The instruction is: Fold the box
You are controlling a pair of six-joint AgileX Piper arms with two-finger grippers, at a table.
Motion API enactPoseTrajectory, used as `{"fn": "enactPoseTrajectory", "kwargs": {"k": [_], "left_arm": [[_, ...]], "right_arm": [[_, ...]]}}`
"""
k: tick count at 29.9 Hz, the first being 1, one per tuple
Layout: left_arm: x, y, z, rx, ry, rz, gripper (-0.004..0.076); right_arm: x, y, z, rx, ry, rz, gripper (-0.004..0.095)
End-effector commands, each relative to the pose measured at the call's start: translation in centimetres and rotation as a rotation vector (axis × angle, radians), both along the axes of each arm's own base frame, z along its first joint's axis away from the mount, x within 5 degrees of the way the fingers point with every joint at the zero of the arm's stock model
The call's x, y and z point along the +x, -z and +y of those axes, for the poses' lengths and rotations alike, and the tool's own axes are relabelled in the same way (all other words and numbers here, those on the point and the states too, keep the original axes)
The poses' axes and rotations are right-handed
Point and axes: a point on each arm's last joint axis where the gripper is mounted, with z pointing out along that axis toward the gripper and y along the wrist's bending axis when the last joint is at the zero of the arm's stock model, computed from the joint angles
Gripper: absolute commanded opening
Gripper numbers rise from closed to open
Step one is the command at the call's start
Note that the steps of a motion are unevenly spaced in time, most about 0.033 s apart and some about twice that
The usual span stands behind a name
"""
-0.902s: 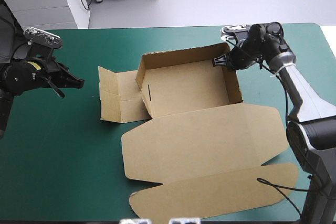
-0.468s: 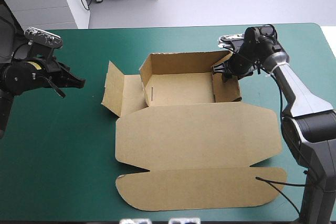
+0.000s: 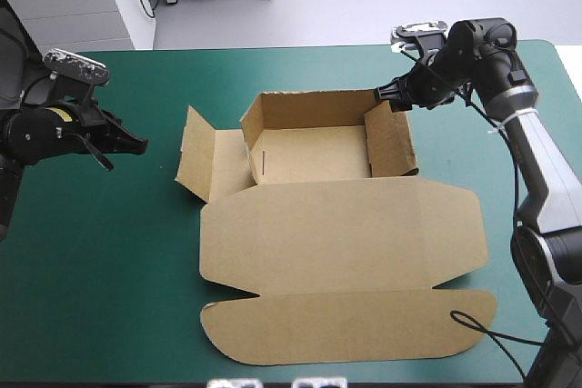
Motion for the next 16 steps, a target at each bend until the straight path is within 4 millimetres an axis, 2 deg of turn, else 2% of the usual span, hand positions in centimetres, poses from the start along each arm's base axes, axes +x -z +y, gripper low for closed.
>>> {"fn": "enactPoseTrajectory", "kwargs": {"k": [1,9,16], "left_arm": [[-0.6,-1.8,0.0,-0.022,-0.012,-0.101,0.0009],[-0.6,-1.9,-0.1,-0.032,-0.009,-0.109,0.0009],[-0.6,-1.9,-0.1,-0.038,-0.008,-0.114,0.0009]], "right_arm": [[-1.9,-3.6,-0.5,0.024,0.002,-0.095,0.0501],[-0.8,-2.2,-0.8,-0.032,0.012,-0.072,0.0501],[1.2,0.9,-0.3,-0.043,0.017,0.006,0.0501]]}}
